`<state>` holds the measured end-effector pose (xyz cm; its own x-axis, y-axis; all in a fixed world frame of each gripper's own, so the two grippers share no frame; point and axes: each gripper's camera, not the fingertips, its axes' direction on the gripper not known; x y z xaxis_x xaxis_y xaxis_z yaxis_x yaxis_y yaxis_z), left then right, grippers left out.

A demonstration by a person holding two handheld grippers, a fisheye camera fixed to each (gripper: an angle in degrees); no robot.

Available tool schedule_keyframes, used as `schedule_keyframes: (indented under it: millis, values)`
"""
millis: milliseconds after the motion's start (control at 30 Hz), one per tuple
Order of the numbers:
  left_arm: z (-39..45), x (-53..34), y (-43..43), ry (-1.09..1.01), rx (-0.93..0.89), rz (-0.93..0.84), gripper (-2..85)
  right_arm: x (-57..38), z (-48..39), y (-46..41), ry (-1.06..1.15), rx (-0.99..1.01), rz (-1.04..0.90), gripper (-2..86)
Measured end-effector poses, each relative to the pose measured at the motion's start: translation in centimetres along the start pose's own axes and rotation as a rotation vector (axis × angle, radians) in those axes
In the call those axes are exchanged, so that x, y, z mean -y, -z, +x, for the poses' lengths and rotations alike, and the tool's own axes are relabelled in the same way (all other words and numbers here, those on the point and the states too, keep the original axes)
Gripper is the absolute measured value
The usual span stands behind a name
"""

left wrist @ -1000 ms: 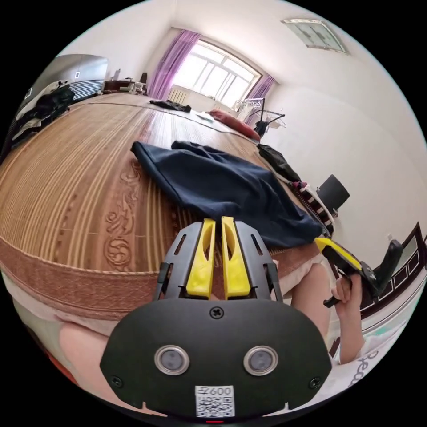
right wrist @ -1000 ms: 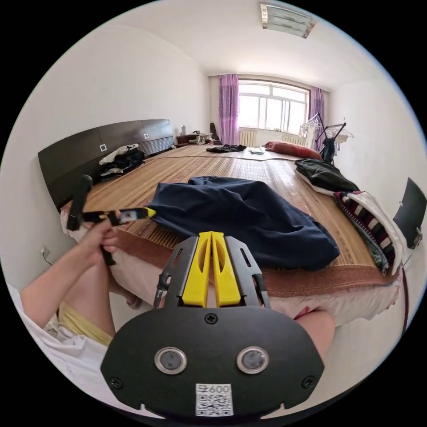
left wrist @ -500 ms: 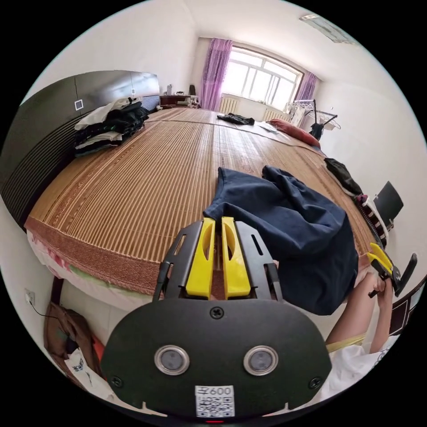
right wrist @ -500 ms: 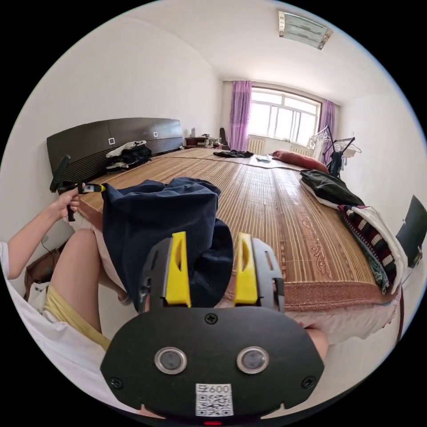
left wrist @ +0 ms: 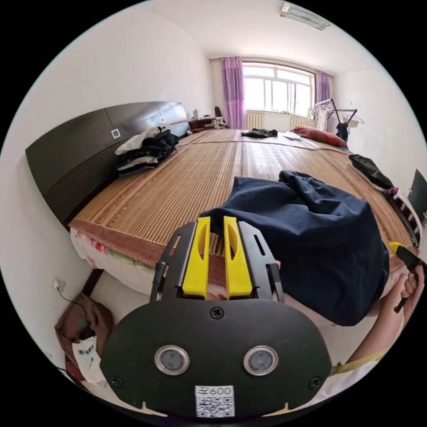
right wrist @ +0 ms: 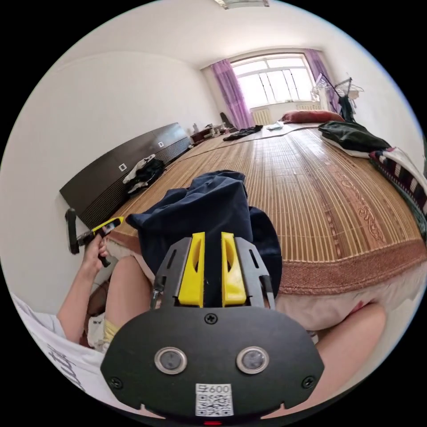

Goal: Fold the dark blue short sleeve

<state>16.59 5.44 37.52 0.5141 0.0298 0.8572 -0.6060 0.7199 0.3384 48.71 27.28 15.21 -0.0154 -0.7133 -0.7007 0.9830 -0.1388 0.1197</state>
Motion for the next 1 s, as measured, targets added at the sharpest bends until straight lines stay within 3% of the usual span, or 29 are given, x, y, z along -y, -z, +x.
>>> schedule_keyframes:
  millis: [233, 333, 533, 733, 1000]
  values:
    - [1.5, -2.1, 1.2, -0.007, -0.156, -0.012, 5.1, 1.2, -0.6, -2.5, -0.007, -0.162, -0.084, -0.7]
    - [2.2, -3.2, 0.2, -0.017, -0.176, -0.054, 4.9, 0.4, -1.3, -1.7, 0.133, 0.005, -0.034, -0.8]
    - [2.1, -4.2, 1.2, -0.017, -0.162, -0.013, 2.4, -0.2, 1.3, -1.2, 0.148, 0.22, -0.002, -0.8]
    - [1.5, -4.3, 0.4, 0.001, -0.187, -0.037, 1.3, 0.3, 3.1, -1.5, -0.005, 0.085, -0.009, -0.8]
    - [0.8, -4.5, -0.6, 0.03, -0.204, -0.071, 1.1, 0.5, 3.9, -0.6, -0.025, 0.137, -0.004, -0.9]
